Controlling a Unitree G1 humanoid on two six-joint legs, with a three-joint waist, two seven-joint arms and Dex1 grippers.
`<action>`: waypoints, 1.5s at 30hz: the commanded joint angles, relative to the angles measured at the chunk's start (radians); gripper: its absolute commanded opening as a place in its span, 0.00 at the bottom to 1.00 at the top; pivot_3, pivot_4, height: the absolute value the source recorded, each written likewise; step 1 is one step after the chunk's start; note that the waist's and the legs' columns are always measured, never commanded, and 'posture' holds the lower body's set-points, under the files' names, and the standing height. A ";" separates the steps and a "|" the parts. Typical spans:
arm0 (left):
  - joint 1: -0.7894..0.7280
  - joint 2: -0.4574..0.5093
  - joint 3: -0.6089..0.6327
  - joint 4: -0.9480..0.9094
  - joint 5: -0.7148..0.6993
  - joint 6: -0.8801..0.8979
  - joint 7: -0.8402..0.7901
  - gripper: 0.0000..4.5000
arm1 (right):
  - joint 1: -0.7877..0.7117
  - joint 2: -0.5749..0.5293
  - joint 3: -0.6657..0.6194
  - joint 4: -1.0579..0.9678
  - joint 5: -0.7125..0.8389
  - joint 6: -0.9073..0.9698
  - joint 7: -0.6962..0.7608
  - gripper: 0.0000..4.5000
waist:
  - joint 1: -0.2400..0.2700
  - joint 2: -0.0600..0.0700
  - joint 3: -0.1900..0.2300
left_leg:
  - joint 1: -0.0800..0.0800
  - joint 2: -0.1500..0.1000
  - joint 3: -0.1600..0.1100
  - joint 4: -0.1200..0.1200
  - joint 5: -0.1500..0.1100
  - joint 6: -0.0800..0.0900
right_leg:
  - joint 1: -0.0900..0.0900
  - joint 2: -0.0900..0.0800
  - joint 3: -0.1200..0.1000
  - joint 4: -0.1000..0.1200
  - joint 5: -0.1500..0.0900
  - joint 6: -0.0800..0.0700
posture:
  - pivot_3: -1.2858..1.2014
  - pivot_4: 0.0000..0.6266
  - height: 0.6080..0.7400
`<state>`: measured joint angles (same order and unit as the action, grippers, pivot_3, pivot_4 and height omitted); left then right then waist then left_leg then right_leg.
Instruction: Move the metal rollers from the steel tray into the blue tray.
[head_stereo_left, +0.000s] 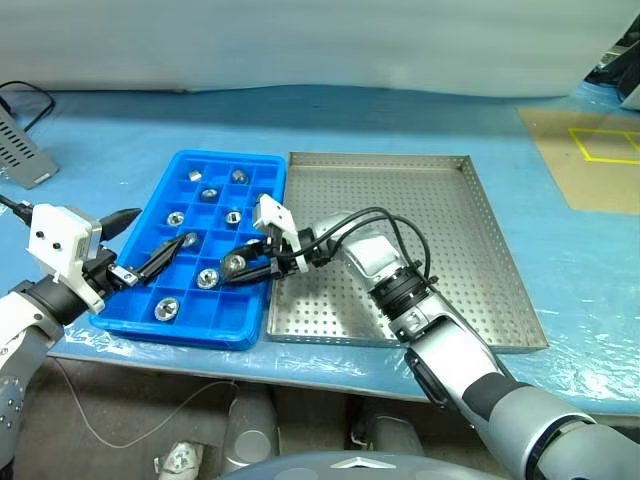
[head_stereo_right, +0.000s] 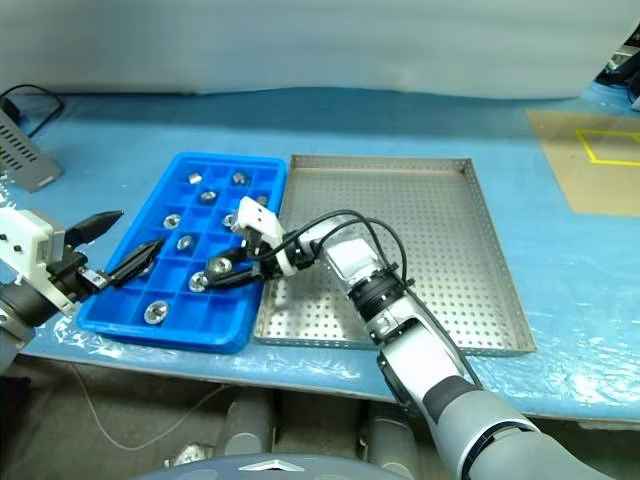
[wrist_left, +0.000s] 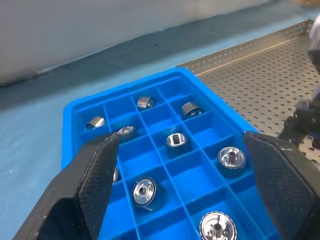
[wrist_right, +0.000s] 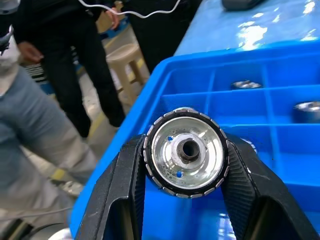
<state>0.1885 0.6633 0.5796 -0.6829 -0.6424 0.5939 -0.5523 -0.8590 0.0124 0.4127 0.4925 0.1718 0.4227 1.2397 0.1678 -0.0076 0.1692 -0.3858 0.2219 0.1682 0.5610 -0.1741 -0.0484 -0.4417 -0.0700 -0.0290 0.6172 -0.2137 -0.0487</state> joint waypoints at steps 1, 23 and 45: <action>0.026 -0.018 0.012 -0.072 -0.020 0.000 0.035 0.92 | 0.002 0.010 0.014 -0.059 0.022 0.029 0.028 0.38 | 0.012 0.000 0.000 | 0.000 0.000 0.000 0.000 0.000 0.000 | 0.000 0.000 0.000 0.000 0.000 0.000 | 0.71 0.24 1.00; -0.024 -0.010 -0.060 0.032 0.031 -0.068 0.007 0.92 | 0.006 -0.002 -0.013 -0.042 0.022 0.095 -0.037 0.81 | 0.039 0.000 0.000 | 0.001 -0.001 -0.003 -0.001 0.001 -0.002 | 0.000 0.001 0.001 0.001 0.000 0.001 | 0.69 0.24 1.00; -0.631 -0.157 -0.586 0.637 0.212 -0.237 -0.258 0.92 | 0.375 -0.339 -0.523 -0.564 0.128 0.233 -0.524 0.81 | -0.080 0.000 -0.001 | 0.003 -0.006 -0.002 0.003 0.005 -0.008 | 0.002 0.002 0.005 0.006 0.004 0.007 | 0.46 0.24 1.00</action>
<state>-0.4182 0.5022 -0.0040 -0.0732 -0.4486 0.3969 -0.7768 -0.4928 -0.3261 -0.0764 0.0297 0.2657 0.6391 0.7572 0.0879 -0.0075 0.1684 -0.3815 0.2166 0.1658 0.5637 -0.1687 -0.0567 -0.4393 -0.0670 -0.0235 0.6227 -0.2100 -0.0420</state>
